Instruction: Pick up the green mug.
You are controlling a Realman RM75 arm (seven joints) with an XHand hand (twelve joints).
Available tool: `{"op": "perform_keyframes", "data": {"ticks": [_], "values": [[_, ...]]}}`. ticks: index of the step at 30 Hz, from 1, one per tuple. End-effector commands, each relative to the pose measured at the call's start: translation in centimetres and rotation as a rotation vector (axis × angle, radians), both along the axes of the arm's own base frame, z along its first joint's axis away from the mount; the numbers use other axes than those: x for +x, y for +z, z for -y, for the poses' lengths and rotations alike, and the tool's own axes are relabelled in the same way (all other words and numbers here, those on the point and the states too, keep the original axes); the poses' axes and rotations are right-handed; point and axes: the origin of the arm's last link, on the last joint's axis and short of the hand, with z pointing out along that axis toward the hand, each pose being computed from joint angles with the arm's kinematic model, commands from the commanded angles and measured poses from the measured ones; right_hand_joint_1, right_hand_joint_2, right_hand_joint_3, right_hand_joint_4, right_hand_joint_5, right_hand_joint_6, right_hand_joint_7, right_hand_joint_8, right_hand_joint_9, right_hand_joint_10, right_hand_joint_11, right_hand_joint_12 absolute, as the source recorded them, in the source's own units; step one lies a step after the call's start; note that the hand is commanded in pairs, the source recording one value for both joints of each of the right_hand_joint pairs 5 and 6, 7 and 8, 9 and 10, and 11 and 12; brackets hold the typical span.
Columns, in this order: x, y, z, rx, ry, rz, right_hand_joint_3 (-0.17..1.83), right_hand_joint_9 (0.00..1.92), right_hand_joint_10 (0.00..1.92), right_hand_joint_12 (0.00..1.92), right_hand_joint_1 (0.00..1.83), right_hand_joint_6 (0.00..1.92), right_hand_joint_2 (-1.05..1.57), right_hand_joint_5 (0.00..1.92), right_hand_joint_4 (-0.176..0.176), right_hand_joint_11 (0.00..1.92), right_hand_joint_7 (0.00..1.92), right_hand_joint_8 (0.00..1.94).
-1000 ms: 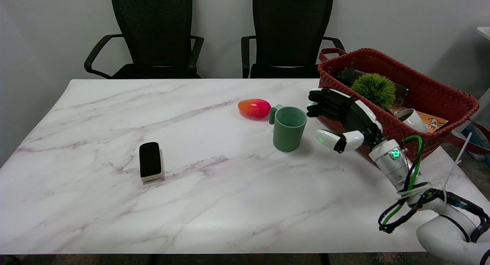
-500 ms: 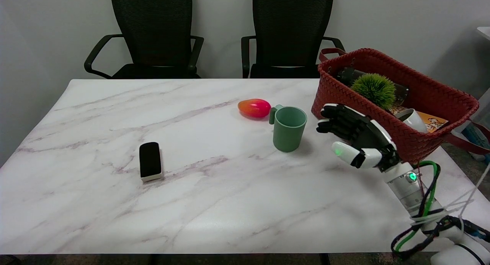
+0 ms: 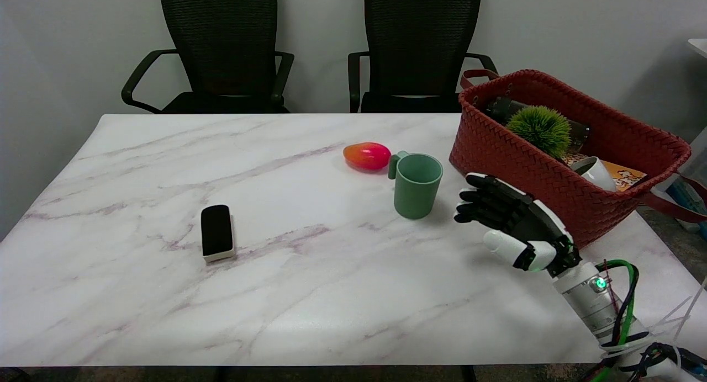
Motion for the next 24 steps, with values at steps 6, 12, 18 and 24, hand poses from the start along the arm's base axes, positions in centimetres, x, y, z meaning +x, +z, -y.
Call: {"op": "perform_keyframes", "data": {"ticks": [6, 12, 18, 24], "values": [[-5.1, -3.8, 0.7, -0.200, -0.128, -0.093, 1.05, 0.53, 0.53, 0.61, 1.09, 0.10, 0.25, 0.10, 0.000, 0.61, 0.47, 0.47], [-5.3, -4.0, 0.9, -0.357, -0.110, -0.130, 1.05, 0.53, 0.53, 0.59, 1.09, 0.11, 0.18, 0.11, 0.000, 0.59, 0.48, 0.48], [-4.5, -4.5, 2.2, -0.355, -0.083, -0.198, 1.05, 0.51, 0.51, 0.54, 1.09, 0.09, 0.13, 0.09, 0.000, 0.54, 0.47, 0.47], [-3.3, -5.3, 4.4, -0.364, -0.038, -0.244, 1.04, 0.50, 0.50, 0.52, 1.09, 0.08, 0.13, 0.08, 0.000, 0.52, 0.46, 0.46]]}}
